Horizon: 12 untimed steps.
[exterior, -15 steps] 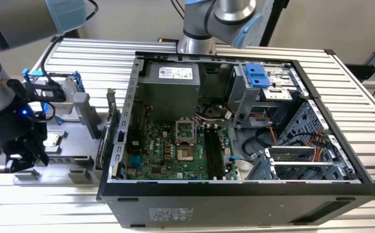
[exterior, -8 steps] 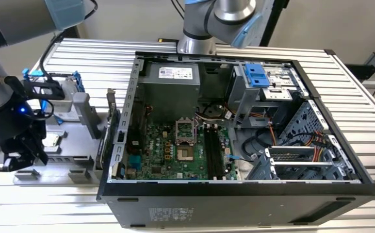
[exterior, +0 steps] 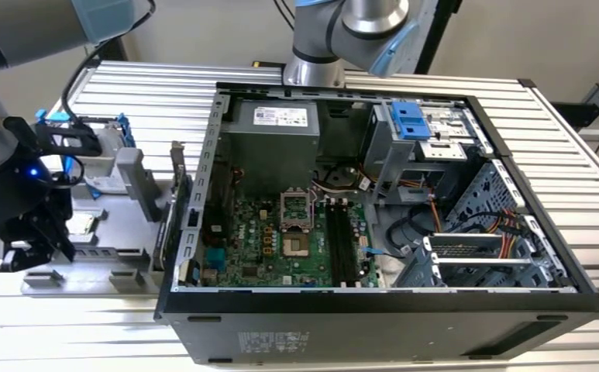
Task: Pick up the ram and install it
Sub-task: 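Pick up the ram and move it above insertion slot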
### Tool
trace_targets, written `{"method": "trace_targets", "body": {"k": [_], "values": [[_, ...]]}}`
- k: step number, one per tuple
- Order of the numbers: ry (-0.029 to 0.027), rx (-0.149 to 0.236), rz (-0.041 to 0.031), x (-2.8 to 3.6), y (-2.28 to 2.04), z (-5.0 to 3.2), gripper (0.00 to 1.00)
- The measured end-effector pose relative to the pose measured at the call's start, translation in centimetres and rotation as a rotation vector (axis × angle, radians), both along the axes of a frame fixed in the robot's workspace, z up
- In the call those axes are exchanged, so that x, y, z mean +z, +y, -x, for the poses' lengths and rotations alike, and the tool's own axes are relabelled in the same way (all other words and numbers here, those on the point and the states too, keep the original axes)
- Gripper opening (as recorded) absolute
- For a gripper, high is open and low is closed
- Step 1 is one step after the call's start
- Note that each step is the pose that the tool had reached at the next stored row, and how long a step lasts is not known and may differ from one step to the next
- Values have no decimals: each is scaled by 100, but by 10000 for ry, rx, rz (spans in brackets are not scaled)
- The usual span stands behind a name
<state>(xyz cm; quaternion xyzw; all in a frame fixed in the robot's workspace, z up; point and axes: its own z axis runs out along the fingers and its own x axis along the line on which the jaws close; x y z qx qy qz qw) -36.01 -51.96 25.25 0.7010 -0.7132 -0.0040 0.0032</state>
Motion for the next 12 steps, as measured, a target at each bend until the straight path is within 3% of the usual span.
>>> {"method": "trace_targets", "body": {"k": [12], "values": [[-1,-1,-1,62,0,0,0]]}}
